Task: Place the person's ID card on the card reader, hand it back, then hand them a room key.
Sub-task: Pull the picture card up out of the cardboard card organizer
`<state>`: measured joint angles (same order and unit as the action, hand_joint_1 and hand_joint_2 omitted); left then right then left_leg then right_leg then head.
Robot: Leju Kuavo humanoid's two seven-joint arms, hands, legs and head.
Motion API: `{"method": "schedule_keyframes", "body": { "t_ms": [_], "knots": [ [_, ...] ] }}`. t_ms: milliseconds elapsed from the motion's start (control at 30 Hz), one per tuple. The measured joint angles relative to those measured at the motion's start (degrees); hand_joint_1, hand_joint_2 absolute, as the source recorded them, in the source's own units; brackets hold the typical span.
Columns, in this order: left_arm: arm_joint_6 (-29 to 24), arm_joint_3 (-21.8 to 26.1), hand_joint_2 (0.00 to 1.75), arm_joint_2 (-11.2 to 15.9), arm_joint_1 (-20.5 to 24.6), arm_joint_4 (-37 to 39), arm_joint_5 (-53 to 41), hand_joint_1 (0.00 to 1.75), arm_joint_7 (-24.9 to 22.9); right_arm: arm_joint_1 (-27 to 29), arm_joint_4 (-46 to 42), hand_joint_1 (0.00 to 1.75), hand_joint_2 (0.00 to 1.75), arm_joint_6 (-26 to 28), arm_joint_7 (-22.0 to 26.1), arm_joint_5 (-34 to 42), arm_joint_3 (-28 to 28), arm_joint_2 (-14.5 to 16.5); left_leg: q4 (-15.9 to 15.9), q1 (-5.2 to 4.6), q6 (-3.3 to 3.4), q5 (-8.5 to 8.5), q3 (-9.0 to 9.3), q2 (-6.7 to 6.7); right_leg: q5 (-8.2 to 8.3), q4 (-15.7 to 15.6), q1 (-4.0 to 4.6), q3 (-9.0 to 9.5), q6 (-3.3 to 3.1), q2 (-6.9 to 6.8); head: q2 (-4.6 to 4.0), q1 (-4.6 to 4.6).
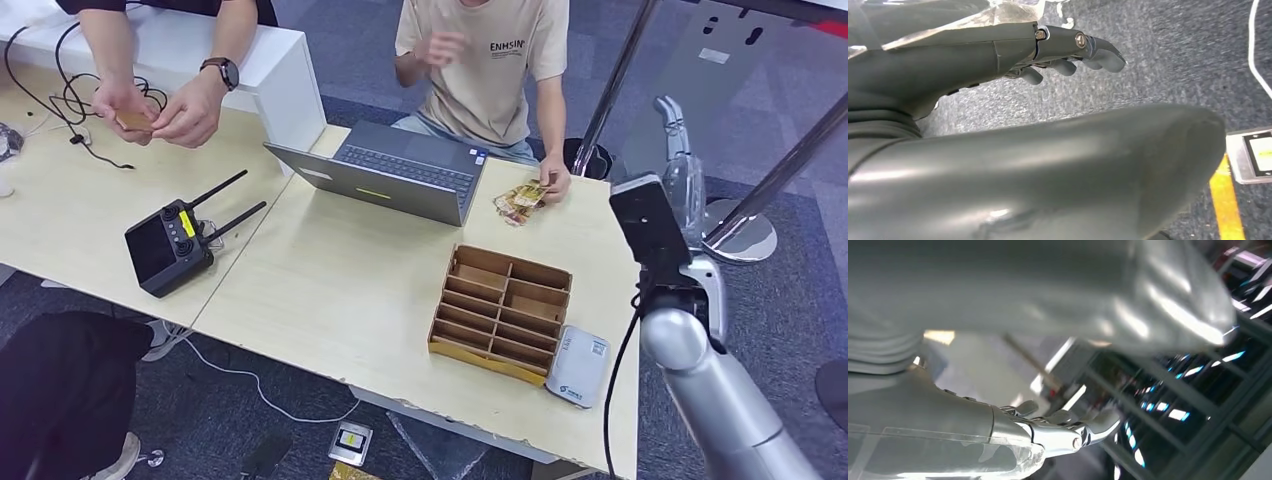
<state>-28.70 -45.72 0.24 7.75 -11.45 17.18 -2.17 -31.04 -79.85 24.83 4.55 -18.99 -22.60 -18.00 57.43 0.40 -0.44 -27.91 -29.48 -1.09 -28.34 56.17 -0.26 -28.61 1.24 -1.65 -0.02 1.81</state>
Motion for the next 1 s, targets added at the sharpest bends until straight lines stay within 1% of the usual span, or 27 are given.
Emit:
{"method": "schedule_keyframes", "body": {
  "t_ms": [133,267,367,567,700,1000],
  "knots": [
    [-0.25,0.04,0.00,0.45,-1.23,0.02,0.64,0.00,0.68,6.32,-8.98,0.00,0.00,-0.75,0.20,1.77,1.09,0.99,-0.01,0.00,0.00,-0.01,0.00,0.00,-0.03,0.00,0.00,-0.01,-0.01,0.00,0.00,-0.01],
    [-0.20,0.06,1.75,1.06,-1.87,0.02,0.67,0.00,0.26,11.93,-17.18,0.00,0.00,-1.99,0.15,2.62,1.48,1.79,-0.02,0.00,0.00,-0.01,0.01,0.01,-0.04,-0.01,0.00,-0.01,-0.03,0.00,0.00,-0.01],
    [-0.08,0.06,1.75,1.48,-2.00,0.03,0.28,0.00,-0.52,15.99,-23.02,0.00,0.00,-3.26,0.34,4.86,1.36,2.38,-0.02,0.00,0.00,-0.01,0.02,0.00,-0.04,0.00,0.00,0.00,-0.03,0.00,0.00,0.01],
    [-0.09,0.06,1.75,1.99,-2.05,0.04,-0.32,0.00,-0.74,21.55,-31.99,0.00,0.00,-5.02,2.94,13.27,1.32,3.18,-0.02,0.00,0.00,-0.01,0.03,0.01,-0.04,0.00,0.00,0.00,-0.03,0.00,0.00,-0.01],
    [-0.26,0.06,1.75,2.16,-2.04,0.04,-0.46,0.00,-1.15,24.05,-35.64,0.00,1.75,-5.44,3.74,16.09,1.33,3.32,-0.02,-0.01,0.00,-0.01,0.03,0.02,-0.04,-0.01,-0.01,0.00,-0.03,0.01,0.00,-0.01],
    [-0.26,0.04,1.75,2.27,-2.01,0.04,-0.78,0.00,-1.57,26.67,-39.18,0.00,1.75,-5.66,4.36,18.28,1.33,3.31,-0.02,0.00,0.00,-0.01,0.05,0.04,-0.04,-0.01,0.00,0.01,-0.03,0.01,0.00,0.00]
  ]
}}
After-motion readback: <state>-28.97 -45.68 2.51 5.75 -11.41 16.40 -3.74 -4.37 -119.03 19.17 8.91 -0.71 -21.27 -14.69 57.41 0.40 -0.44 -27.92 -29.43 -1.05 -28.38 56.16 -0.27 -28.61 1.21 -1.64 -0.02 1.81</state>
